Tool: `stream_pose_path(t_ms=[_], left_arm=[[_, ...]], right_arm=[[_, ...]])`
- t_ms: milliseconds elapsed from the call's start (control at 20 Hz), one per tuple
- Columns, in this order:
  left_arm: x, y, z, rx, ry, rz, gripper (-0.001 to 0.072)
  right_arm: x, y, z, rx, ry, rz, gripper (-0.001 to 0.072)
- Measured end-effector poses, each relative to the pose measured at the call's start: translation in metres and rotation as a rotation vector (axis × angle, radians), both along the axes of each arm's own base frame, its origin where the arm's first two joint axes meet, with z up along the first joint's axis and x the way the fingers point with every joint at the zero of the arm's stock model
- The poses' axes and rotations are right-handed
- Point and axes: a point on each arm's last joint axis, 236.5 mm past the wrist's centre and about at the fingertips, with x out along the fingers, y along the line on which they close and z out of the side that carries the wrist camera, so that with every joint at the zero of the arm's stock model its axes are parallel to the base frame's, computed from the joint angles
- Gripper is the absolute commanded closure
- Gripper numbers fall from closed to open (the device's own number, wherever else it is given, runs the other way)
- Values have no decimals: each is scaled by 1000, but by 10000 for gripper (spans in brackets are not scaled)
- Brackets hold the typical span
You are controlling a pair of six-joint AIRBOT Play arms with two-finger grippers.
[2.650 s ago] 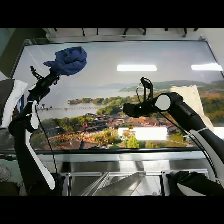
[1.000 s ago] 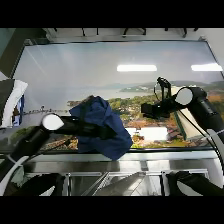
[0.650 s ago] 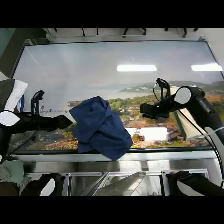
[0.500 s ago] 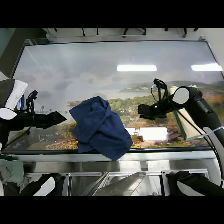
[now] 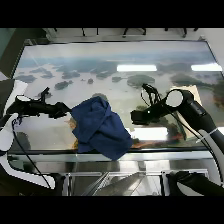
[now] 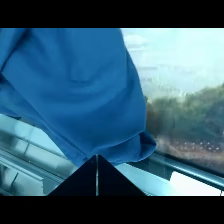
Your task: Fold the shirts.
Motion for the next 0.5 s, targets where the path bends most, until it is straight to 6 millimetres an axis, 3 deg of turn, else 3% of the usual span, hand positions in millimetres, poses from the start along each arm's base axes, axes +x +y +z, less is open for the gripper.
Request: stream_pose_path(t_ms=[50, 100, 150, 200, 400, 450, 500], left_arm=[[3, -6, -4, -8, 1, -17, 120], [8, -10, -7, -8, -4, -29, 251], [13, -14, -10, 7, -17, -41, 605], [17, -16, -14, 22, -27, -52, 696], [22, -31, -12, 38, -50, -105, 697], [21, -31, -10, 45, -54, -118, 697], [19, -33, -3, 37, -55, -129, 697]], right_arm=[[0, 1, 0, 1, -2, 3, 688], [0, 2, 0, 3, -5, 3, 688], [0, 4, 1, 7, -7, 2, 688], [1, 5, 1, 9, -9, -1, 688], [3, 8, 2, 18, -11, -12, 680], [3, 9, 3, 27, -9, -16, 564], [5, 13, 5, 46, -11, -25, 167]])
